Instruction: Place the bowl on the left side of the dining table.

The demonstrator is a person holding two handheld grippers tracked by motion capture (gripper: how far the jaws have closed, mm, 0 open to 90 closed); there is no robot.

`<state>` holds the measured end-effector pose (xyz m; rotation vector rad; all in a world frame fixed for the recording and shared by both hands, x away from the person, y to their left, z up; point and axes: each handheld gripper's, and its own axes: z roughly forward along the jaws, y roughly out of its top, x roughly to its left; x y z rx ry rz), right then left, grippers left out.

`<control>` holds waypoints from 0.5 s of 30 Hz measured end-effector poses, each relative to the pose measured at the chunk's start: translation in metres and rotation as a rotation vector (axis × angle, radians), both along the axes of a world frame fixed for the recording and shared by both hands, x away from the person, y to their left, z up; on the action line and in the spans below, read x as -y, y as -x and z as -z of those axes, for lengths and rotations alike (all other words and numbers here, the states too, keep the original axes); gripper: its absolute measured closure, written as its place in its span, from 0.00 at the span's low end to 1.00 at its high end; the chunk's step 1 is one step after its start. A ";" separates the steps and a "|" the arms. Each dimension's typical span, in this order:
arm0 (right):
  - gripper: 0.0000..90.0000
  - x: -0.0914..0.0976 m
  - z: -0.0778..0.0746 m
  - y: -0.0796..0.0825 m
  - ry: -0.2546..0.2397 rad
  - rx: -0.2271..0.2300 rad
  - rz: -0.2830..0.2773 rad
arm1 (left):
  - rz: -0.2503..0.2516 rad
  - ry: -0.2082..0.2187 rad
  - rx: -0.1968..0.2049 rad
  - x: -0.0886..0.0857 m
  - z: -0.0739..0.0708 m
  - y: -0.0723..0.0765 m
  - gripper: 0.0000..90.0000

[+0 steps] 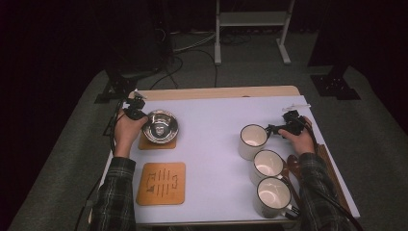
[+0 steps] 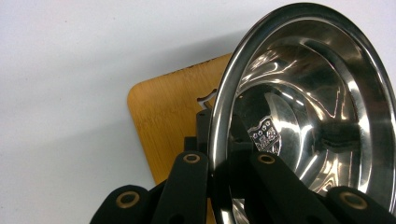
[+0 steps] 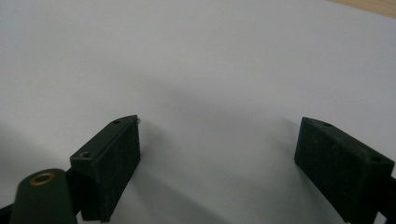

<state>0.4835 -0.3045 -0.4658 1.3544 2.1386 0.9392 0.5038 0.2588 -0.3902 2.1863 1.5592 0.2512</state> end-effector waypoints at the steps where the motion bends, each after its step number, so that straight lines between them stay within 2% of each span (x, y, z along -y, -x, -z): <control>1: 0.14 0.000 0.000 0.000 0.000 0.000 0.000 | -0.003 0.001 -0.001 0.000 0.000 0.000 0.97; 11: 0.14 0.000 0.000 0.000 0.000 0.000 0.001 | -0.015 -0.035 -0.025 0.000 0.005 -0.001 0.95; 15: 0.14 0.000 0.000 0.000 0.001 0.001 0.001 | -0.012 -0.030 -0.031 -0.002 0.006 -0.001 0.94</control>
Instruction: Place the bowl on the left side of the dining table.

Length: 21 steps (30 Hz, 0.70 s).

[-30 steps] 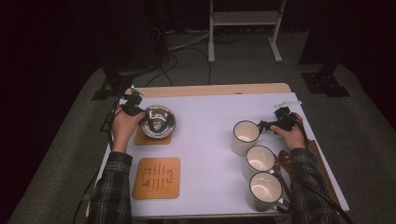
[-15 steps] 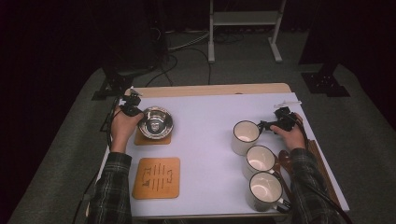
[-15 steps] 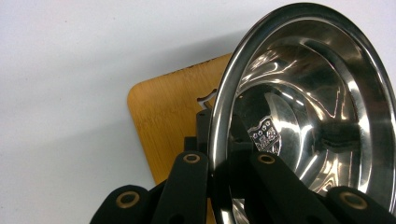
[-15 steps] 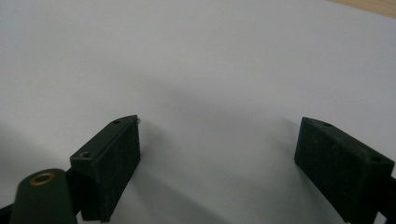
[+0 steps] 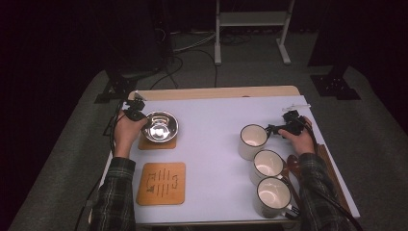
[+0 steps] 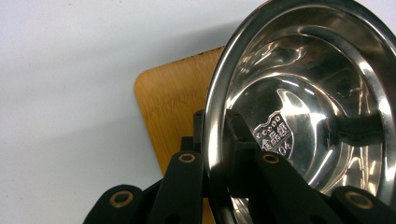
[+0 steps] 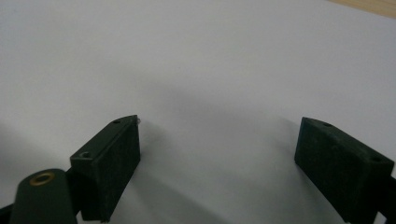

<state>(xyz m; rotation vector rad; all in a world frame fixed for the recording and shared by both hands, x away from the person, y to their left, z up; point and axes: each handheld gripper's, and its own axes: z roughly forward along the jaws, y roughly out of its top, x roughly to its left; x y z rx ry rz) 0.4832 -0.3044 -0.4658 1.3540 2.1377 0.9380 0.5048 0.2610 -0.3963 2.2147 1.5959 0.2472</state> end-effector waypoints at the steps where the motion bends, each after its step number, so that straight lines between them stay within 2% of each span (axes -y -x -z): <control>1: 0.14 0.000 0.000 0.000 0.000 0.000 0.000 | 0.000 -0.001 -0.001 0.000 0.000 0.000 0.94; 7: 0.14 0.000 0.000 0.000 0.000 0.000 0.000 | -0.013 0.006 -0.022 -0.003 0.005 0.000 0.91; 11: 0.14 0.000 0.000 0.000 -0.001 -0.001 0.000 | -0.006 -0.011 -0.028 -0.004 0.007 0.000 0.89; 21: 0.14 0.000 0.000 0.000 -0.001 -0.001 0.000 | -0.014 -0.023 -0.050 -0.004 0.013 0.000 0.83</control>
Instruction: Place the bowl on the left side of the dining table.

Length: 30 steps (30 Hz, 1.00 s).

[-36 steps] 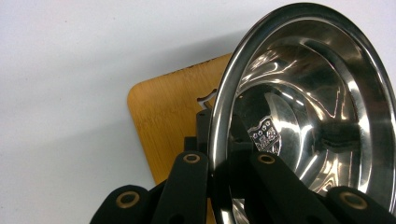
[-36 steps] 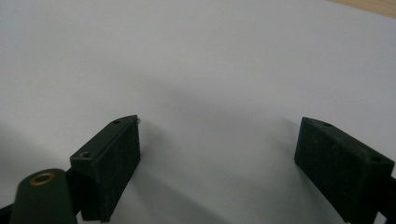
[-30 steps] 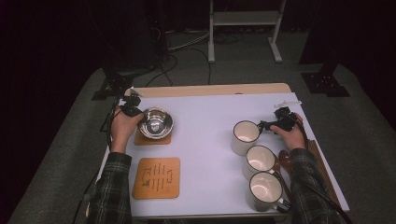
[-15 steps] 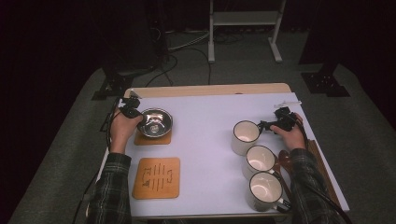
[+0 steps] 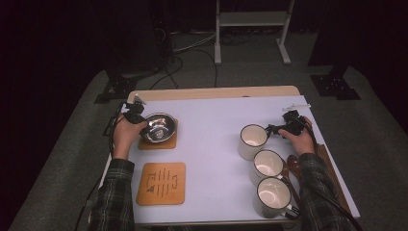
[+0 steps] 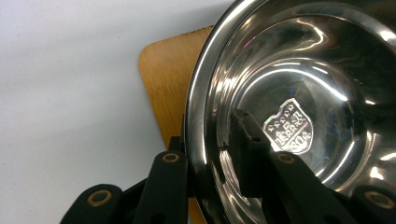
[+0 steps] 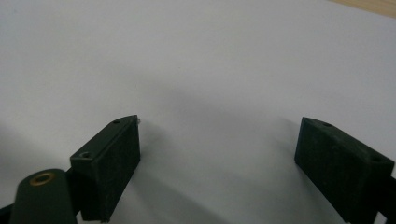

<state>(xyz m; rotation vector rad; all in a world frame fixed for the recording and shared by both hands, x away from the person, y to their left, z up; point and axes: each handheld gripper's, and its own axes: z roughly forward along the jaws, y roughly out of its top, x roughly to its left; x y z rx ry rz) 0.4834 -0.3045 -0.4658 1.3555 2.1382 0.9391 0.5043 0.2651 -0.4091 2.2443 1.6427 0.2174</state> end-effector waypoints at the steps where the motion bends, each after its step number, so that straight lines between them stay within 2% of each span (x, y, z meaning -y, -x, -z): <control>1: 0.14 0.000 0.000 0.000 0.000 0.000 0.000 | 0.001 -0.001 -0.004 0.000 0.001 0.000 0.82; 4: 0.14 0.000 0.000 0.000 0.000 0.001 0.000 | 0.010 -0.015 -0.018 0.000 0.002 -0.001 0.79; 7: 0.14 0.000 0.000 0.000 0.000 0.000 0.000 | 0.009 -0.015 -0.016 0.001 0.004 -0.001 0.78; 12: 0.14 0.000 0.000 0.000 0.000 0.000 0.000 | 0.024 -0.044 -0.015 0.003 0.005 -0.001 0.74; 16: 0.14 0.000 0.000 0.000 0.001 0.001 0.000 | 0.034 -0.035 -0.018 0.005 0.005 -0.001 0.67; 20: 0.14 0.000 0.000 0.000 0.001 0.001 0.000 | 0.038 -0.017 -0.008 0.005 0.005 -0.001 0.60; 22: 0.14 0.000 0.000 0.000 0.001 0.001 0.000 | 0.038 -0.023 -0.005 0.005 0.005 -0.001 0.56; 30: 0.14 0.000 0.000 0.000 0.001 0.001 0.000 | 0.037 -0.013 0.053 0.003 0.000 0.000 0.40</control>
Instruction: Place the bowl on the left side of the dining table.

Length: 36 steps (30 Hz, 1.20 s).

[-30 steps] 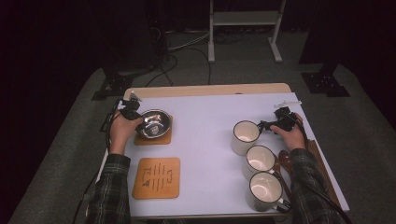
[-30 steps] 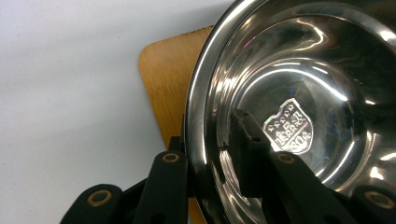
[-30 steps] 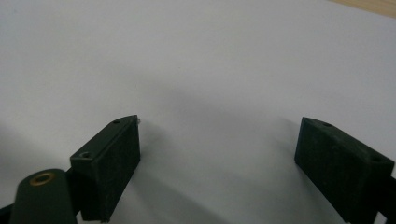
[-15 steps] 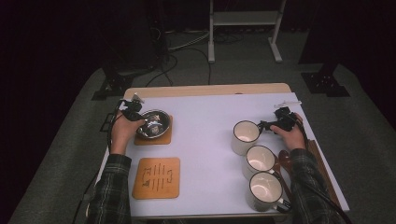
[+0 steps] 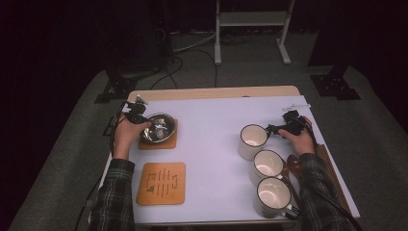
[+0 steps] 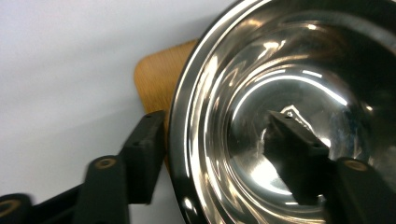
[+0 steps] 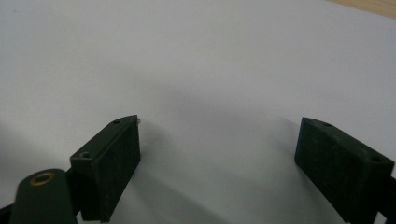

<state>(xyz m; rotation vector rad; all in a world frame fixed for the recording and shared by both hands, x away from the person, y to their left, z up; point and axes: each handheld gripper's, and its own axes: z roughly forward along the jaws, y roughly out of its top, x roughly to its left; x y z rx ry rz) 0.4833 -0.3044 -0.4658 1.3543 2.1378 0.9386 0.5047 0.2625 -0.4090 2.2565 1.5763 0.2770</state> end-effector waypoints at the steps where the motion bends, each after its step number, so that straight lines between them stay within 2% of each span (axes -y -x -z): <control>1: 0.14 0.000 0.000 0.000 0.000 0.000 0.000 | -0.002 0.007 0.009 0.000 -0.001 0.000 0.37; 5: 0.14 0.000 0.000 0.000 0.000 0.000 0.000 | -0.005 0.004 0.036 -0.002 -0.006 0.001 0.28; 9: 0.14 0.000 0.000 0.000 0.000 0.001 0.000 | 0.000 0.011 0.061 -0.004 -0.012 0.003 0.22; 18: 0.14 0.000 0.000 0.000 -0.001 0.000 0.000 | 0.031 0.085 0.117 0.000 -0.029 0.011 0.14; 22: 0.14 0.000 0.000 0.000 0.000 0.001 0.000 | 0.056 0.125 0.113 0.003 -0.032 0.013 0.10; 25: 0.14 0.000 0.000 0.000 -0.001 0.000 0.000 | 0.075 0.137 0.108 0.006 -0.035 0.015 0.10; 29: 0.14 0.000 0.000 0.000 -0.001 0.000 0.000 | 0.105 0.171 0.120 0.011 -0.040 0.019 0.10; 36: 0.14 0.000 0.000 0.000 -0.001 0.000 0.000 | 0.157 0.175 0.130 0.022 -0.045 0.025 0.10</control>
